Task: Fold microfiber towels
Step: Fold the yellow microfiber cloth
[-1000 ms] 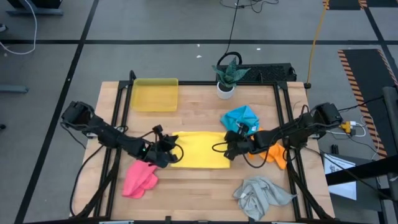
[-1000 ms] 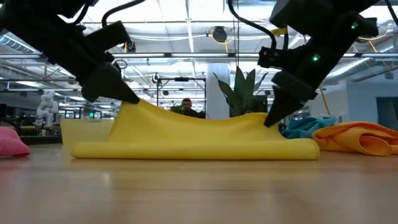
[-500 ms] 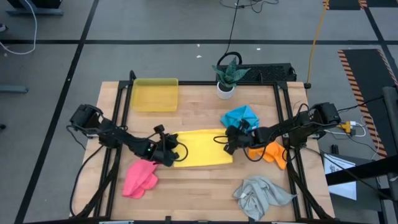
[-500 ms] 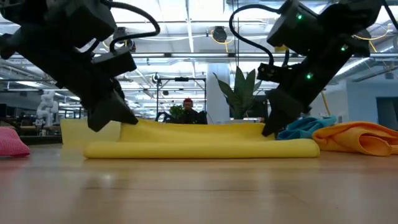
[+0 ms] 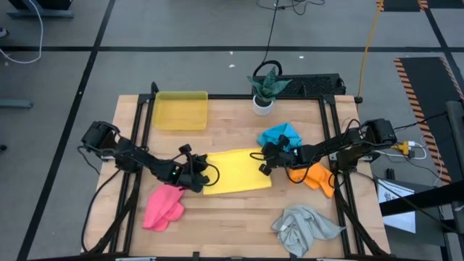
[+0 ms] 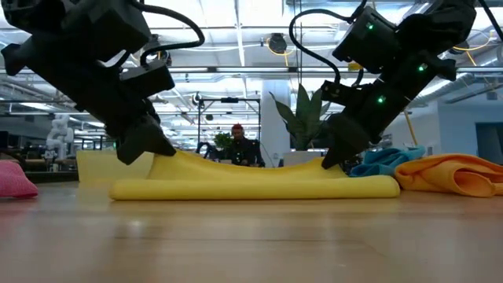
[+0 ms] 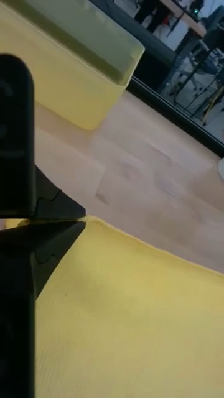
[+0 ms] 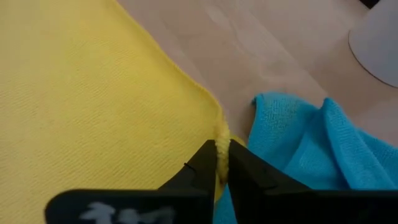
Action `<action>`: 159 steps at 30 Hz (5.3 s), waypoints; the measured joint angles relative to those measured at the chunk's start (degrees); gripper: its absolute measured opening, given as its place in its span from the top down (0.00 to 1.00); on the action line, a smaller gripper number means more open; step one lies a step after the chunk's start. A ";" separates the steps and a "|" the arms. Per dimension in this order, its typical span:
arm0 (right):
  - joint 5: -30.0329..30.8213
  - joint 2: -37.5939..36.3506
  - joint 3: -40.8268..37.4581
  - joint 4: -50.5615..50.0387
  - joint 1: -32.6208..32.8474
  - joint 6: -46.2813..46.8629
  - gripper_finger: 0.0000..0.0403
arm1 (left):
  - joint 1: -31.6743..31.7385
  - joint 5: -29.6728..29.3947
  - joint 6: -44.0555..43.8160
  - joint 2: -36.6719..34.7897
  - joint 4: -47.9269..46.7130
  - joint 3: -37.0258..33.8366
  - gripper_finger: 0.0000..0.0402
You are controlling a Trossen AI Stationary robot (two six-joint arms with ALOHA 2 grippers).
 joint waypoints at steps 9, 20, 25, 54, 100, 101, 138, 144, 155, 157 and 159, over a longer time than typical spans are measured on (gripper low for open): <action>0.28 1.74 0.00 1.49 -0.23 -0.38 0.90 | 0.93 0.18 -2.71 -0.03 -0.49 0.00 0.94; 2.30 4.36 -0.04 6.45 -2.01 -4.25 0.65 | 3.30 6.37 -6.07 -0.09 -5.44 0.02 0.75; 7.94 1.32 -0.04 3.65 -1.62 -4.30 0.65 | 5.12 2.76 -12.28 -1.38 -12.19 0.00 0.68; -5.74 0.63 -10.95 17.36 -5.51 1.72 0.99 | 13.70 19.35 -4.55 -0.51 -7.58 0.07 0.67; -18.35 0.35 -9.01 26.80 6.25 -0.42 1.00 | -4.75 23.95 -5.33 -5.02 -3.20 3.05 0.67; -18.24 0.85 -9.03 26.91 6.61 0.04 1.00 | -3.86 23.94 -5.23 -4.98 -3.85 2.90 0.67; -10.72 6.43 -5.57 20.93 3.05 3.14 1.00 | -1.95 21.52 -1.83 -0.02 2.90 2.95 0.67; -12.72 7.65 -5.44 21.02 -2.24 0.73 1.00 | -5.29 27.73 -6.86 4.07 2.32 2.98 0.67; -22.21 1.77 -5.57 22.38 -4.25 -3.38 1.00 | -13.35 19.37 4.43 3.51 16.57 3.80 0.67; -22.69 1.88 -5.55 25.22 -1.58 -2.78 1.00 | -12.36 16.44 5.67 3.61 18.12 3.67 0.67; -22.73 3.26 -5.40 29.54 1.54 -2.70 1.00 | -10.36 15.60 6.51 3.51 18.86 3.74 0.67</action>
